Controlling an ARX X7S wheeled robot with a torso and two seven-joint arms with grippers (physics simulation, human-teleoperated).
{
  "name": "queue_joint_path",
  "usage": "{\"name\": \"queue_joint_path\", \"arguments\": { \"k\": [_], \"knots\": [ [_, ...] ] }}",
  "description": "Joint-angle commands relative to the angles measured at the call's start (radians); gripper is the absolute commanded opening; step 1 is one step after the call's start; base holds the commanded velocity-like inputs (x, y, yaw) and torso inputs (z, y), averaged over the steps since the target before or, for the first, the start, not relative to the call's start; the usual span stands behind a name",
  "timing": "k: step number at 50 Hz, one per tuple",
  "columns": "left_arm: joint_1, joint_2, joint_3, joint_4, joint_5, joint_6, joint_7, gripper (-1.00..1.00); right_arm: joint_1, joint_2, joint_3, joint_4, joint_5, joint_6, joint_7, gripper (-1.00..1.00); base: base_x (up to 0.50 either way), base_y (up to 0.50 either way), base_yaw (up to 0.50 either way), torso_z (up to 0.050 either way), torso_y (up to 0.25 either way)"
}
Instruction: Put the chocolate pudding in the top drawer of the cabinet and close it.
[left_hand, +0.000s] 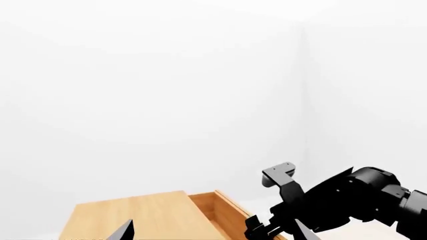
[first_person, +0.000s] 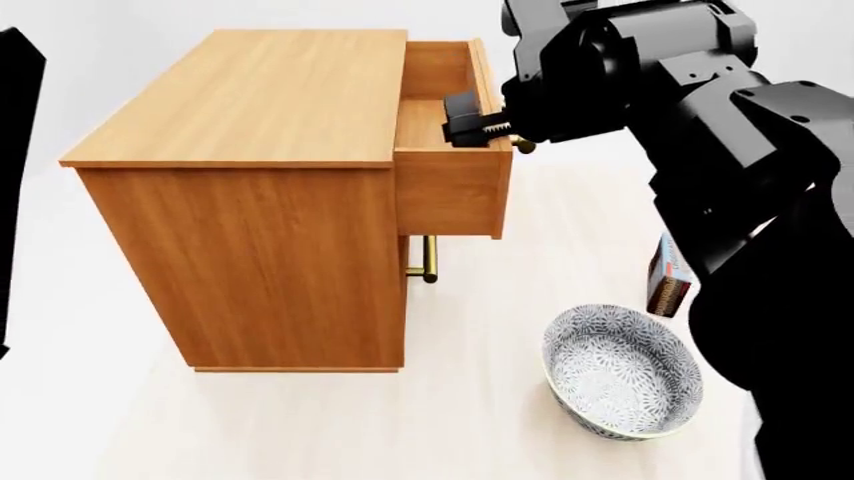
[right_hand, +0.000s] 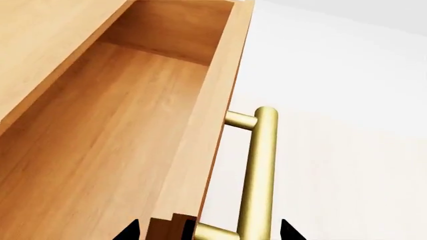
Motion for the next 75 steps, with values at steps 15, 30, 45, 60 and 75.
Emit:
{"name": "queue_joint_path", "arguments": {
  "k": [15, 30, 45, 60, 75],
  "knots": [
    [0.029, 0.034, -0.016, -0.011, 0.035, -0.029, 0.019, 1.0, -0.07, 0.0, 0.594, 0.012, -0.671, 0.114, 0.0, 1.0, 0.0, 0.0, 0.0, 0.0, 0.0],
    [0.007, 0.013, 0.004, -0.002, 0.018, -0.004, 0.012, 1.0, -0.071, 0.0, 1.016, 0.012, -1.157, 0.159, -0.046, 1.0, 0.0, 0.0, 0.0, 0.0, 0.0],
    [0.001, 0.013, 0.011, 0.004, 0.016, 0.006, 0.011, 1.0, -0.058, 0.013, 1.285, 0.012, -1.481, 0.163, -0.081, 1.0, 0.0, 0.0, 0.0, -0.001, 0.0],
    [0.013, 0.031, 0.016, 0.009, 0.026, 0.008, 0.01, 1.0, -0.067, 0.049, 1.305, 0.013, -1.503, 0.159, -0.054, 1.0, 0.0, 0.0, 0.0, 0.0, 0.0],
    [0.011, 0.024, 0.018, 0.012, 0.019, 0.018, 0.004, 1.0, -0.072, 0.083, 1.29, 0.013, -1.505, 0.152, -0.023, 1.0, 0.0, 0.0, 0.0, 0.0, 0.0]
  ]
}}
